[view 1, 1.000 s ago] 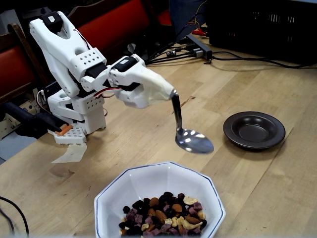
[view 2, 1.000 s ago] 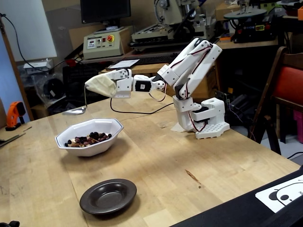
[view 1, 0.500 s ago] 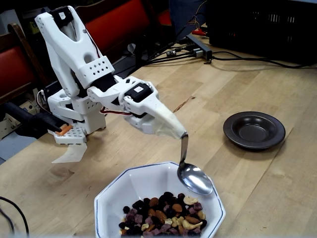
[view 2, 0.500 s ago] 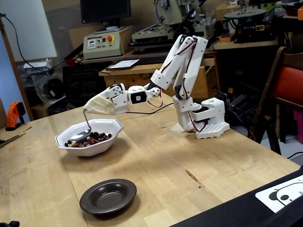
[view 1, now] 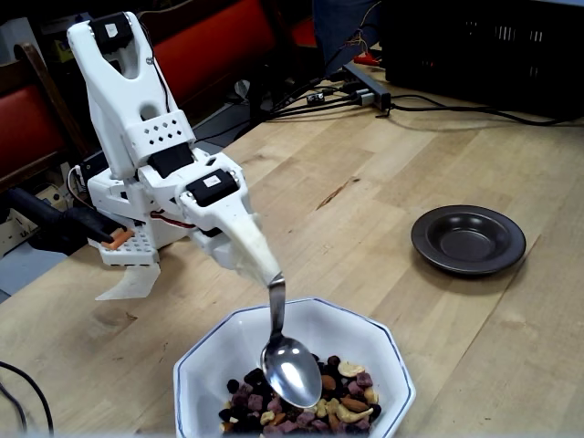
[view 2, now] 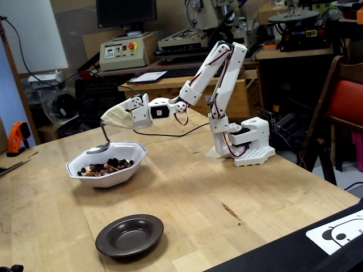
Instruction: Use spoon to transfer food from the white bowl to brown plate
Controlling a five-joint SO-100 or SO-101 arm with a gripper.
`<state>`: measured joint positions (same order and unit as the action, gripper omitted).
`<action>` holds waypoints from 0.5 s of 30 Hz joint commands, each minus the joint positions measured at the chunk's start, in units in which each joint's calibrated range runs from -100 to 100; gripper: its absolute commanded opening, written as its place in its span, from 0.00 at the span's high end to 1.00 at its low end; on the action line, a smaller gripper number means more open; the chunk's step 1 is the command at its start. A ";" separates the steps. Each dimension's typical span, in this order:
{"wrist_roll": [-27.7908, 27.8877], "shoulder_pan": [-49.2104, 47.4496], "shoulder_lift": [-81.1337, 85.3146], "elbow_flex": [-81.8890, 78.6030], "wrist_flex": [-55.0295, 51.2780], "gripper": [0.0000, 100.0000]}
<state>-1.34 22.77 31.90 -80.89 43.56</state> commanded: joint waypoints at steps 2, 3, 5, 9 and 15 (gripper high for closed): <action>-0.10 2.26 0.83 3.19 1.27 0.98; 0.00 2.26 0.58 3.19 1.27 0.98; 0.88 2.26 0.66 2.84 1.27 0.98; 4.54 2.26 1.17 -0.44 1.27 0.98; 6.84 1.74 1.35 -5.48 1.27 0.98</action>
<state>4.81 23.50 31.90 -85.86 43.64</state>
